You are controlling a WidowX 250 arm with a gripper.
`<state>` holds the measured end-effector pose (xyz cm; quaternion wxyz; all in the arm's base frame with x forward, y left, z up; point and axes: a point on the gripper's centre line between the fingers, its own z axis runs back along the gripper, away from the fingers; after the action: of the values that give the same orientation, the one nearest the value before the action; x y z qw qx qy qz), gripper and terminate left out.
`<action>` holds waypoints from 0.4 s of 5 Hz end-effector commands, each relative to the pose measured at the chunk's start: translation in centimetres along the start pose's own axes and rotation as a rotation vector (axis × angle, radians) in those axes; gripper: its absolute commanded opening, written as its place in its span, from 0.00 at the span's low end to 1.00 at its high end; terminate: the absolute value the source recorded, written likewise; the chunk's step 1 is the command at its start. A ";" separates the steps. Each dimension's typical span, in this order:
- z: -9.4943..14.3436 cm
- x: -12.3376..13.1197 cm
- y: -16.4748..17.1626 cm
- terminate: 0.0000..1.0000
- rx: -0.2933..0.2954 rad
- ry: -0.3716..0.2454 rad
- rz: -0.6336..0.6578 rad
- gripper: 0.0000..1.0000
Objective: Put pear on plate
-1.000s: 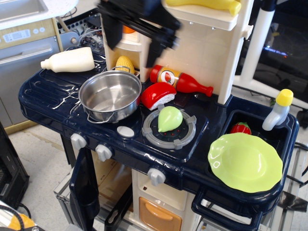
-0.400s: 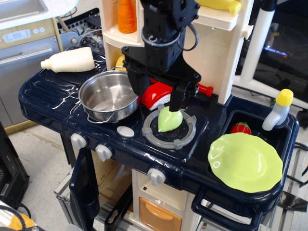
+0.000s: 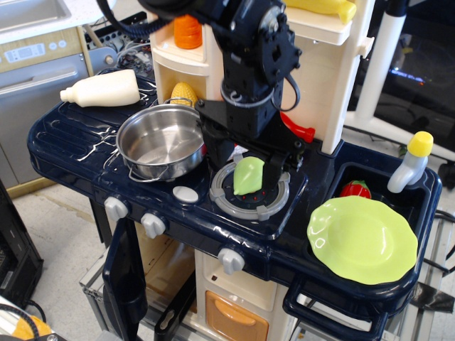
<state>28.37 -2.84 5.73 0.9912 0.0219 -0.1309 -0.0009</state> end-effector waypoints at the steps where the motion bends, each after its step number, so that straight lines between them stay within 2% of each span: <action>1: -2.0 0.6 0.0 0.00 -0.035 -0.045 0.005 1.00; 2: -2.7 1.0 -0.3 0.00 -0.018 -0.045 0.038 0.00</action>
<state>29.09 -3.07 2.71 0.9918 0.0186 -0.1248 0.0212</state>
